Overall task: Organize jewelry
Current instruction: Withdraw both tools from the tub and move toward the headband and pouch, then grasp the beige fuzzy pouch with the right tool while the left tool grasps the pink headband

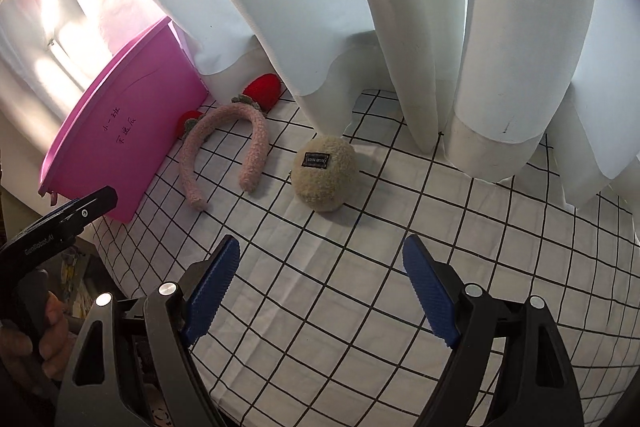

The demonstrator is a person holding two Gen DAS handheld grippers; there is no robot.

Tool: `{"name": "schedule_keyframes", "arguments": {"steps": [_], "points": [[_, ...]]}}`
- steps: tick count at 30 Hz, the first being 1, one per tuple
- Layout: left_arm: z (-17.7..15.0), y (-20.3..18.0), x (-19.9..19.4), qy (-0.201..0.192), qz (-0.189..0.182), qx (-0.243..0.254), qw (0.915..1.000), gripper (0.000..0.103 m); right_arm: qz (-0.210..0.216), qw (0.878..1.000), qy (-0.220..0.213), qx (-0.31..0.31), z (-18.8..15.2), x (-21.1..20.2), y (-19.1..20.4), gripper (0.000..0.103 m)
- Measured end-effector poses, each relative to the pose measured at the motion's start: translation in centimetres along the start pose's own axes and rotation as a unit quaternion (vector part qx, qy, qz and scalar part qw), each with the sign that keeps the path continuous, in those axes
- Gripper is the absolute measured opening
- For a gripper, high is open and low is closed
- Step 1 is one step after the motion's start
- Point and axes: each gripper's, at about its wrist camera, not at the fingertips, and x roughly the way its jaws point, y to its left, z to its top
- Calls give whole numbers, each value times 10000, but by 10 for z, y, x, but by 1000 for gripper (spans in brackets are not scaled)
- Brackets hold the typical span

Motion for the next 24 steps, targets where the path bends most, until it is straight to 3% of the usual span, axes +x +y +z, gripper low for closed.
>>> {"name": "schedule_keyframes", "arguments": {"steps": [12, 24], "points": [[8, 2, 78, 26, 209, 98, 9997, 97, -70, 9995, -275, 126, 11, 54, 1, 80], [11, 6, 121, 92, 62, 10, 9999, 97, -338, 9993, -160, -34, 19, 97, 5, 80]]}}
